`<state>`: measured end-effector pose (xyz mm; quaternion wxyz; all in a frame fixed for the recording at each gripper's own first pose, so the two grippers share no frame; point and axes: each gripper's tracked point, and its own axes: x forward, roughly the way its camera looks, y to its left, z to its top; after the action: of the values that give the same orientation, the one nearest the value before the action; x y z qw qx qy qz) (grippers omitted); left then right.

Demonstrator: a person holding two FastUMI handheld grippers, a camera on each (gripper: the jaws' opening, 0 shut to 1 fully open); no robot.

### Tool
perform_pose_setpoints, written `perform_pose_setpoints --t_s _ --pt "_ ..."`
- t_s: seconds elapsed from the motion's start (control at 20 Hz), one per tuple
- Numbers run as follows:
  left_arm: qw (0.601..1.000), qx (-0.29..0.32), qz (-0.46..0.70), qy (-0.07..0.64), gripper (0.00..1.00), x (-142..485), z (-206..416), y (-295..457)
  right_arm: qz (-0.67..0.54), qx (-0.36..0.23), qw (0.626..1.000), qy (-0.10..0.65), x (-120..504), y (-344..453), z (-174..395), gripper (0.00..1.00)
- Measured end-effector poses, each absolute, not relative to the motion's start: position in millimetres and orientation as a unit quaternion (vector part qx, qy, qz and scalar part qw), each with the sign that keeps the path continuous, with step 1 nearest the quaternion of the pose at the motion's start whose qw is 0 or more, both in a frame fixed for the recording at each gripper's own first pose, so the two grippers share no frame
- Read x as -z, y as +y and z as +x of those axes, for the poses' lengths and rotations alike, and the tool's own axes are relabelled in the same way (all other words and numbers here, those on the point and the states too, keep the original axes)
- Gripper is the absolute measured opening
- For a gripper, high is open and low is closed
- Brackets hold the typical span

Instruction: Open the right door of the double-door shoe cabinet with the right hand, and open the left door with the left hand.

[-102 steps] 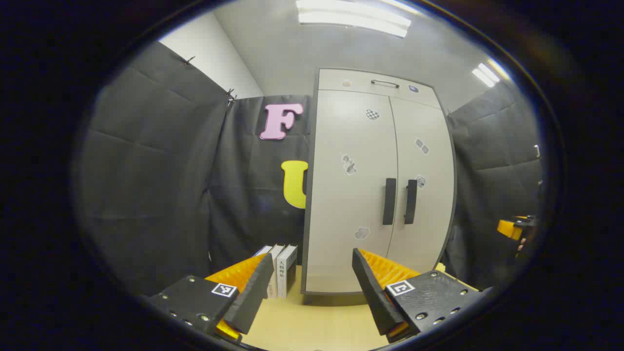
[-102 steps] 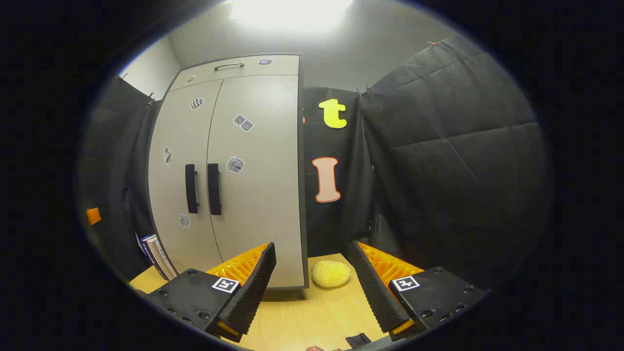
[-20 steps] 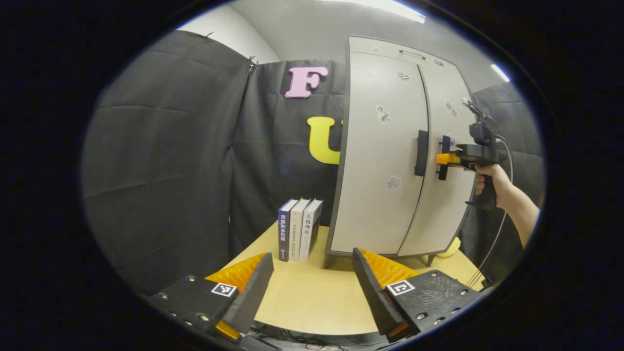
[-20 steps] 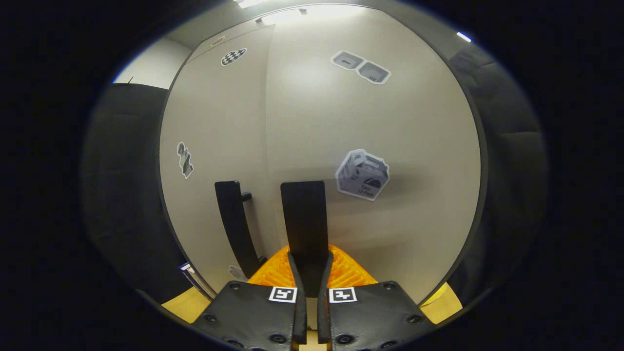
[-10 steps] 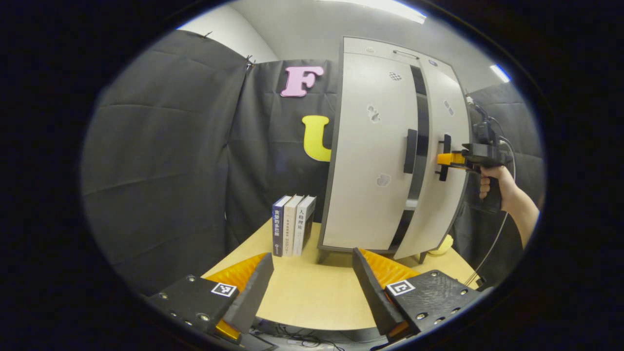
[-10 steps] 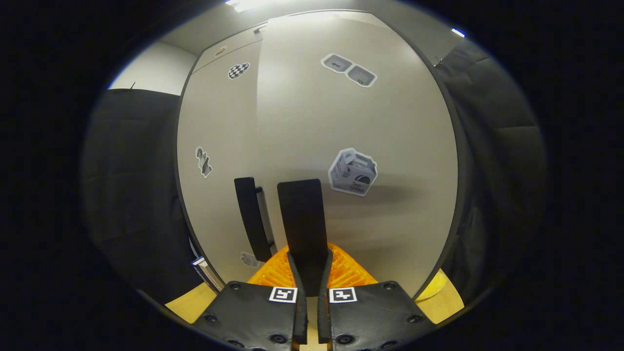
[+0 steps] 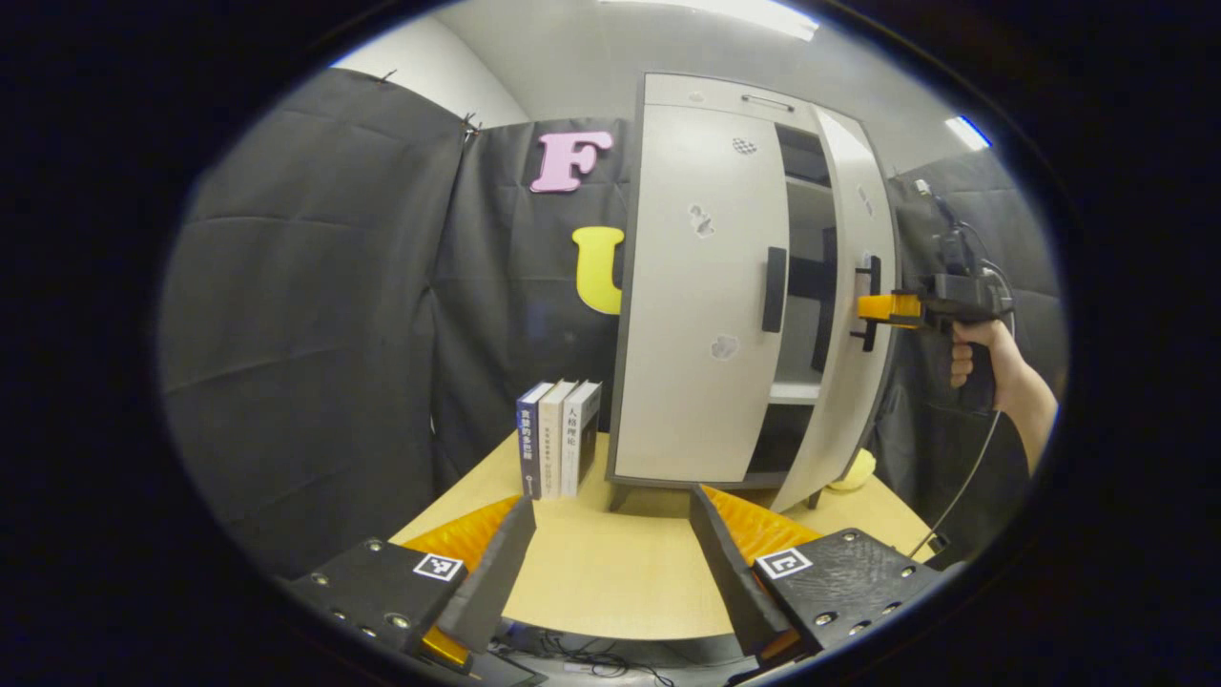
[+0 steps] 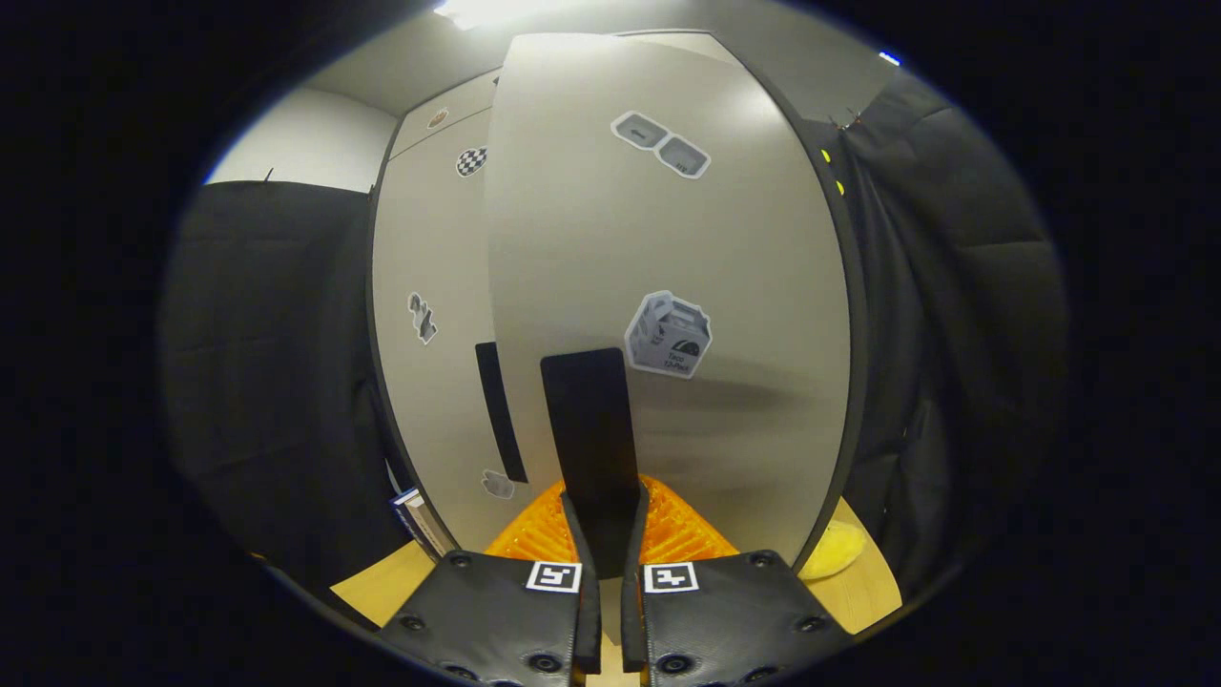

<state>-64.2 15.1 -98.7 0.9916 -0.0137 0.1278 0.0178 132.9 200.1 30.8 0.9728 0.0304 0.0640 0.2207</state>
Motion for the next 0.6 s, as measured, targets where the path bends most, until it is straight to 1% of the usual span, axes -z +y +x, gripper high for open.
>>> perform_pose_setpoints --t_s 0.45,0.5,0.6 --pt "0.992 0.014 -0.003 0.123 0.95 92.2 -55.6 -19.8 0.037 -0.227 0.971 0.069 -29.0 170.5 112.4 0.1" --pt "0.992 0.017 -0.002 0.122 0.95 92.6 -55.4 -23.6 0.038 -0.226 0.971 0.069 -28.5 167.4 111.2 0.08" --pt "0.992 0.024 0.001 0.123 0.95 93.4 -54.2 -31.1 0.039 -0.224 0.971 0.071 -29.0 162.5 110.7 0.08"
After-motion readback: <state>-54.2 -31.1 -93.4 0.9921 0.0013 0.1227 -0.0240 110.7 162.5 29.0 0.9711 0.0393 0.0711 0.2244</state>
